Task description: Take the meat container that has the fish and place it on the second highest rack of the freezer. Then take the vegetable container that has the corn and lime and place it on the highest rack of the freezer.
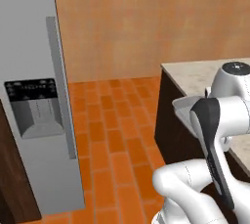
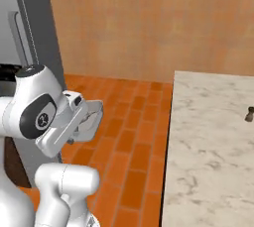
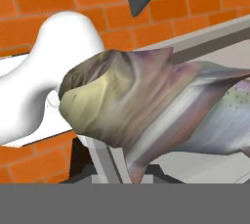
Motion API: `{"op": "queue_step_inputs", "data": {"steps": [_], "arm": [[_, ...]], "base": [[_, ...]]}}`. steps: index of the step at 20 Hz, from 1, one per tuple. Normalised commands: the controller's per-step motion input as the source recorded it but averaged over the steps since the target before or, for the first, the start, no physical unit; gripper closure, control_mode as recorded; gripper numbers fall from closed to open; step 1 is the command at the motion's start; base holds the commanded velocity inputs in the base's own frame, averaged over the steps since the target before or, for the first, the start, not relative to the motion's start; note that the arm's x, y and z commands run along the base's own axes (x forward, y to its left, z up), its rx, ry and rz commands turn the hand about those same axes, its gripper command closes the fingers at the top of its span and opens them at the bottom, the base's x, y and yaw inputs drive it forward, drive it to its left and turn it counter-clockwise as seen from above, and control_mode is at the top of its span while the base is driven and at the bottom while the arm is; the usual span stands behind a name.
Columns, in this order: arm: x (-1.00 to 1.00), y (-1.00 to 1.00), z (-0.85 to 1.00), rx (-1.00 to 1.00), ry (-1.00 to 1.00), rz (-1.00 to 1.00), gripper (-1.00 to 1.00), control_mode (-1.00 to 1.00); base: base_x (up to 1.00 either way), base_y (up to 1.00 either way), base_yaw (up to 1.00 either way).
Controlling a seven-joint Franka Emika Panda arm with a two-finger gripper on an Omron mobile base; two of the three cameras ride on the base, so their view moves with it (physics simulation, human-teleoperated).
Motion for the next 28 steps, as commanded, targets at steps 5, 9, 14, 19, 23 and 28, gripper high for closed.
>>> {"op": "queue_step_inputs", "data": {"steps": [5,9,14,19,23,28], "arm": [[0.0,0.0,0.0,0.0,0.0,0.0,1.0,1.0],[0.0,0.0,0.0,0.0,0.0,0.0,1.0,1.0],[0.0,0.0,0.0,0.0,0.0,0.0,1.0,1.0],[0.0,0.0,0.0,0.0,0.0,0.0,1.0,1.0],[0.0,0.0,0.0,0.0,0.0,0.0,1.0,1.0],[0.0,0.0,0.0,0.0,0.0,0.0,1.0,1.0]], "base": [[1.0,-0.02,0.05],[1.0,-0.1,0.02],[1.0,-0.05,0.03],[1.0,-0.1,0.05],[1.0,-0.08,0.18],[0.86,0.0,0.59]]}}
